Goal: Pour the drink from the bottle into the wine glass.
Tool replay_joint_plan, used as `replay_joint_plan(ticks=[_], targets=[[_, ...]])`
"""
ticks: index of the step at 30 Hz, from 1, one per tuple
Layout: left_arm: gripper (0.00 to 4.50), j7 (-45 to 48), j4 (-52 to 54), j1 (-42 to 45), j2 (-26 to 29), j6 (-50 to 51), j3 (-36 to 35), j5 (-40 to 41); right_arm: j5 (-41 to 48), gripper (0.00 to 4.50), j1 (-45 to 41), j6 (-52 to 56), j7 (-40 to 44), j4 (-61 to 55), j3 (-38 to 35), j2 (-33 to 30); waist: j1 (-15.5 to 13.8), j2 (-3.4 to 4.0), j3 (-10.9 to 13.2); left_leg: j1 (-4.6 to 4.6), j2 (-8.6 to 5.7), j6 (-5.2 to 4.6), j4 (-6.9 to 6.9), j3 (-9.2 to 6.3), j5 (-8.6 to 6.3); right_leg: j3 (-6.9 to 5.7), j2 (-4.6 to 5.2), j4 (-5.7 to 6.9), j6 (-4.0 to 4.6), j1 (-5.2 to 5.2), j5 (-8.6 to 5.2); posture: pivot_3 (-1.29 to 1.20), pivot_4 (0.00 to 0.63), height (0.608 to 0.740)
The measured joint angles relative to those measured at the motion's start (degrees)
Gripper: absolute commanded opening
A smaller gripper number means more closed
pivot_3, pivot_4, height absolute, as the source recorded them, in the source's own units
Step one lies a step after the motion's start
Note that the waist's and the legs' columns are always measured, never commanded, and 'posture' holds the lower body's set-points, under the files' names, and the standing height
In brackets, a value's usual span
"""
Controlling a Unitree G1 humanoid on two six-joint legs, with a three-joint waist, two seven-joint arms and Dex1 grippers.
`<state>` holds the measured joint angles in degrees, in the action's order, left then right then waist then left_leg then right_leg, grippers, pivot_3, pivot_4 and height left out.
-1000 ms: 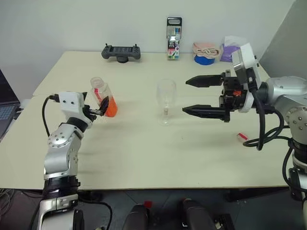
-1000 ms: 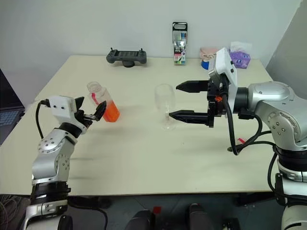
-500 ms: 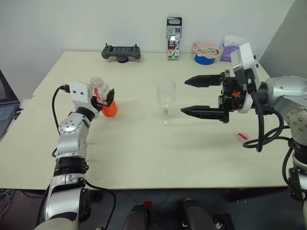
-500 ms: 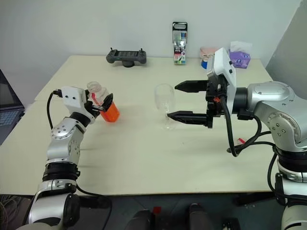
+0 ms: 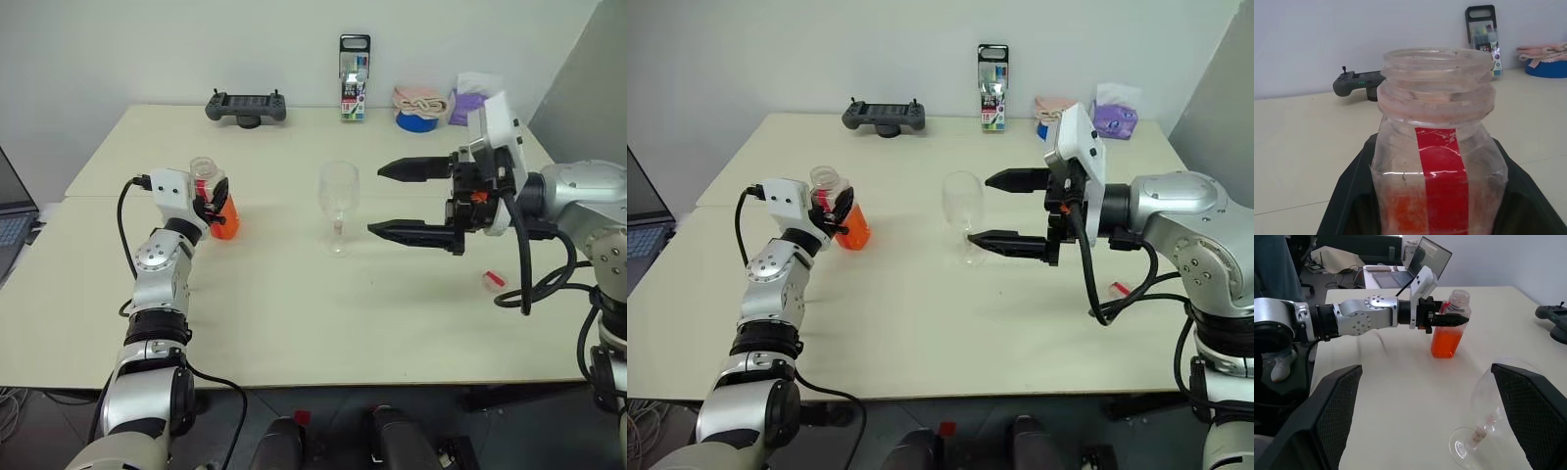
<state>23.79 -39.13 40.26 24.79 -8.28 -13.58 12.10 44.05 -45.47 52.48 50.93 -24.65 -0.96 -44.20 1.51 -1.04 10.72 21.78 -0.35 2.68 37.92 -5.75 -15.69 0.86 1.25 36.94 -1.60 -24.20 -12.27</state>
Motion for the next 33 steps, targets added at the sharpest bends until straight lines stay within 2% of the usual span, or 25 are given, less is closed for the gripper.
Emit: replay_joint_plan(ticks=[7, 10, 19, 27, 33], targets=[[1.9, 5.9, 1.1, 8.4, 1.3, -0.5, 7.1, -4.7, -4.1, 4.5, 15.2, -1.4, -8.7, -3.6, -4.8, 0.1, -1.4, -0.17, 0.1, 0.12, -0.07, 0.01, 0.05, -0.01, 0.01, -0.01, 0.02, -0.04, -0.01, -0.01, 0.02, 0.0, 0.15, 0.74], [1.9, 6.8, 1.4, 12.3, 0.6, -5.8, 10.6, -8.2, -4.5, 4.5, 19.6, -2.1, -11.7, -7.6, -5.6, 1.7, -1.4, -0.16, 0.1, 0.1, -0.06, 0.01, 0.03, 0.03, 0.01, 0.02, 0.03, -0.06, -0.01, -0.02, 0.02, 0.0, 0.15, 0.74], [1.9, 7.2, -7.5, 15.3, -0.5, -21.9, 17.2, -16.1, -4.6, 4.5, 21.4, -2.7, -17.8, -11.4, -7.0, 4.9, -0.5, -0.15, 0.1, -0.02, 0.01, -0.01, 0.03, 0.06, 0.02, 0.07, -0.08, 0.06, -0.2, -0.01, -0.1, 0.0, 0.15, 0.74], [1.9, 4.4, -15.6, 22.3, 1.8, -32.6, 20.7, -23.7, -8.6, 4.5, 21.4, -6.8, -20.0, -10.4, -5.0, 6.6, -0.5, -0.16, 0.1, 0.05, -0.04, -0.02, 0.02, 0.07, 0.01, 0.06, -0.02, -0.02, -0.1, -0.01, -0.03, 0.0, 0.15, 0.74], [1.9, 1.7, -19.3, 23.5, 2.8, -38.6, 24.1, -29.7, -9.6, 4.5, 21.8, -7.2, -20.5, -10.2, -4.4, 7.0, -0.5, -0.16, 0.1, 0.03, -0.03, -0.02, 0.02, 0.06, 0.01, 0.05, -0.03, 0.03, -0.12, -0.01, -0.04, 0.0, 0.15, 0.74]])
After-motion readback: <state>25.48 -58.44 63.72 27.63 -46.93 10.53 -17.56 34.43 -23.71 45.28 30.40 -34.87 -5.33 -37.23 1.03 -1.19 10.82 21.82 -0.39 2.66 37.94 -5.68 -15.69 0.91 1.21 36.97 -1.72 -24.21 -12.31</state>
